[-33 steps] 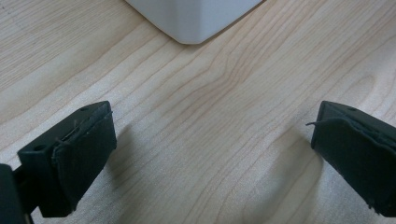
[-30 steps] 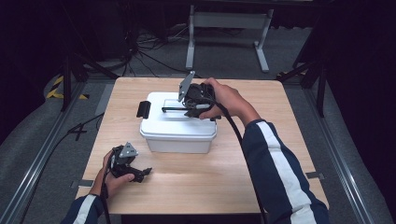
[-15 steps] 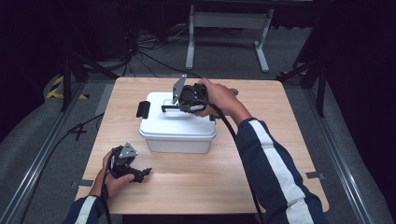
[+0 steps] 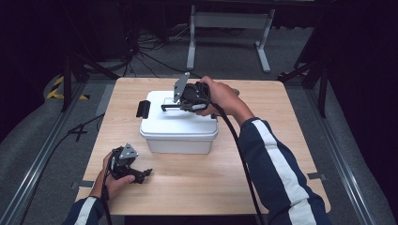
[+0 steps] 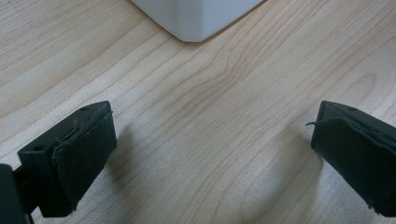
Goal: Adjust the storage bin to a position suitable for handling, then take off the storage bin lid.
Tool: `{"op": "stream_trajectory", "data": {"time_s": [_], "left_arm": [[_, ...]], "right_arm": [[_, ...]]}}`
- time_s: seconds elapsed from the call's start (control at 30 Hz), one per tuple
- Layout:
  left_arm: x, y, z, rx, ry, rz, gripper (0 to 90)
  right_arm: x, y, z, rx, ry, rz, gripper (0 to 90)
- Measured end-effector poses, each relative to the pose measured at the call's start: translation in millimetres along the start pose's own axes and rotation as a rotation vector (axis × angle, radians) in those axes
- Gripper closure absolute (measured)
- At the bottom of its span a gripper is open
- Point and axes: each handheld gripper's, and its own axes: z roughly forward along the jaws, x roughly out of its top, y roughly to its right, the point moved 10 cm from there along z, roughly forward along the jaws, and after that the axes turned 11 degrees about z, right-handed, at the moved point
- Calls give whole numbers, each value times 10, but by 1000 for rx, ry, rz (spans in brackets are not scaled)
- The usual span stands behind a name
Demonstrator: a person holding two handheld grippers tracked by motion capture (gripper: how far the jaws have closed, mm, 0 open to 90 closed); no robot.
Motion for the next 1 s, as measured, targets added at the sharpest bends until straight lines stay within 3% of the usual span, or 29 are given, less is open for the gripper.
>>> {"op": "stream_trajectory", "data": {"time_s": [0.33, 0.57, 0.9, 1.0], "left_arm": [[3, -6, 1, 3, 1, 2, 5], [1, 1, 1, 0, 0, -2, 5], [1, 3, 1, 0, 1, -3, 6], [1, 0, 1, -1, 0, 0, 5]], "right_arm": [[-20, 54, -161, -35, 24, 10, 848], [-46, 122, -362, -54, 68, 8, 848], [-365, 192, -585, -78, 71, 51, 847], [-542, 226, -652, -96, 62, 67, 847]]}}
